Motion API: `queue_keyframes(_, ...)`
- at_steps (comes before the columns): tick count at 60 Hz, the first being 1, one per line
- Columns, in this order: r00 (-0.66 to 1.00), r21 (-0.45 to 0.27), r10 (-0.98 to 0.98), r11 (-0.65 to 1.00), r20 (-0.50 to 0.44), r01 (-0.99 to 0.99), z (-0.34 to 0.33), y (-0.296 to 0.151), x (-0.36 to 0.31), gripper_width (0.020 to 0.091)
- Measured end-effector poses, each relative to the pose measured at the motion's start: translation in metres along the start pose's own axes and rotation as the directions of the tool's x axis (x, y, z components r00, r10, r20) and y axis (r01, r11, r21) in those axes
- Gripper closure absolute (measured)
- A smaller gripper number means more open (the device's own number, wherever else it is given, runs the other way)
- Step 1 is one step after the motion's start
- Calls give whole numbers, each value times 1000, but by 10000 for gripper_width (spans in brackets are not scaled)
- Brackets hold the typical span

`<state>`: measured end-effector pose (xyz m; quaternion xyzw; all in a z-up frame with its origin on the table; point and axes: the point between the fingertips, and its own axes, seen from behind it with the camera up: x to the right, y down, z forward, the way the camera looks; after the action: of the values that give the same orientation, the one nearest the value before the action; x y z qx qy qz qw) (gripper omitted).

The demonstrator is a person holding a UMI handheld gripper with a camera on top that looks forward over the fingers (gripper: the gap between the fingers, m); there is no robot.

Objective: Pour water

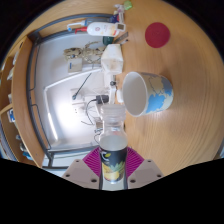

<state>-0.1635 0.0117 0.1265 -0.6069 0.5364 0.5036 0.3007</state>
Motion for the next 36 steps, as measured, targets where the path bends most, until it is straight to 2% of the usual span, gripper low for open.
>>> queue_keyframes(22,936,-111,350,930,-35,-351,3,-13,-14,821)
queue_keyframes(29,929,-134,364,920,-60,-369,0,-13,-13,822)
queue_keyframes(36,966,-159,250,953,-72,-259,-7,-11,-16,822)
